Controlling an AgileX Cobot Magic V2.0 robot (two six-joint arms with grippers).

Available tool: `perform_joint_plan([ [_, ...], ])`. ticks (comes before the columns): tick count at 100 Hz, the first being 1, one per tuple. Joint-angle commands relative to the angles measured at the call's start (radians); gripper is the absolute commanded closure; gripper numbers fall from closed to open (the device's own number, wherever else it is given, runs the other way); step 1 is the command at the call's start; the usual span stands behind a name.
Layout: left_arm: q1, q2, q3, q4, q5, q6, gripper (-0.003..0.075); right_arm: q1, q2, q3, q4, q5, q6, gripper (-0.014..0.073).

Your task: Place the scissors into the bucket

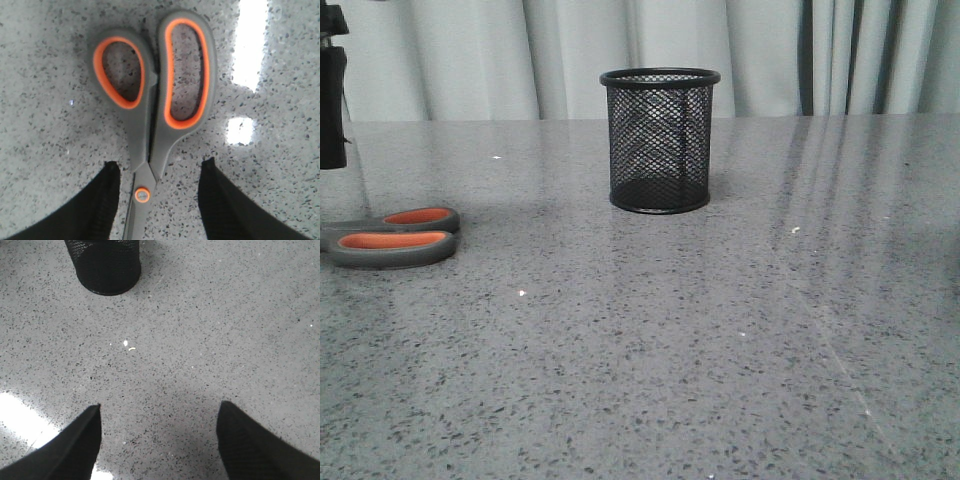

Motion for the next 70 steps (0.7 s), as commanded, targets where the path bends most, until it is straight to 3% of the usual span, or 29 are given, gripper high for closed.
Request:
perform_joint_plan([
  [1,0.002,-0.023,-0.033,-0.019,0.037,0.017,0.036,0.002,-0.009,-0.034,0.012,-0.051,-0.009,0.0148],
  [21,0.002,-0.007,-0.031,-0.024,0.037,0.023,0.0307,0.002,-0.009,-0.034,0.012,-0.051,-0.009,0.0148],
  [70,0.002,0.028,0.002,-0.022,0.039,0.034,0.0307,0.002,-0.009,-0.034,0.017,-0.047,-0.009,0.0148],
])
